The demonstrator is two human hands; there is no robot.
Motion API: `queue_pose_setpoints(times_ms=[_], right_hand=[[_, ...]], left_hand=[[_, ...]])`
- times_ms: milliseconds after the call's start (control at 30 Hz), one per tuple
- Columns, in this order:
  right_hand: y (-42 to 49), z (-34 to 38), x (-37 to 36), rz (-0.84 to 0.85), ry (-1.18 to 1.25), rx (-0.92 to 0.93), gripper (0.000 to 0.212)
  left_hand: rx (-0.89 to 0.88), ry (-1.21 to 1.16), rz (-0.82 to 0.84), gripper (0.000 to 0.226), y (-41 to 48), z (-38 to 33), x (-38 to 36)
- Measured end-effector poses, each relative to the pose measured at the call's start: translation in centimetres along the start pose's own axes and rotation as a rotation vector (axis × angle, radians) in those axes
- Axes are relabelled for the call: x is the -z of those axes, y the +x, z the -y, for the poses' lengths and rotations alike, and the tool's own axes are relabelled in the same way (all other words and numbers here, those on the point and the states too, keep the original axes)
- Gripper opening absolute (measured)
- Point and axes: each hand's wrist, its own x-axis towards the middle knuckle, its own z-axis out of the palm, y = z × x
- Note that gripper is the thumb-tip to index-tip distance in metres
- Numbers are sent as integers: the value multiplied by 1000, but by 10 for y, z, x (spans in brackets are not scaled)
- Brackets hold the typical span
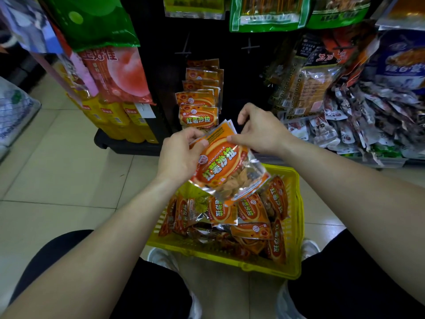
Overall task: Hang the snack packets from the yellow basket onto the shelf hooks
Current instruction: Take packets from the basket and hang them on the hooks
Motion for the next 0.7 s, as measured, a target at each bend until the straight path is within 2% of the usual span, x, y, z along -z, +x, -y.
queue_pose_setpoints(times_ms=[100,233,333,433,533,700], right_hand=[[-4,3,-1,127,13,116,33],[-3,10,-7,137,-96,228,9],[0,10,-7,94,-141,213,14],[2,4,1,72,-59,171,13],[4,-1,7,78,21,127,13],[6,-3,8,101,16,114,12]], left_hand=[[-3,62,31,7,-1,0,0],[-52,59,78,8,-3,-3,-1],[-54,9,112,10,-1,-5,2],[-55,26,135,26,3,-3,10],[-38,-57,79,20,7,1,15],[-25,-105,50,10,8,1,13]])
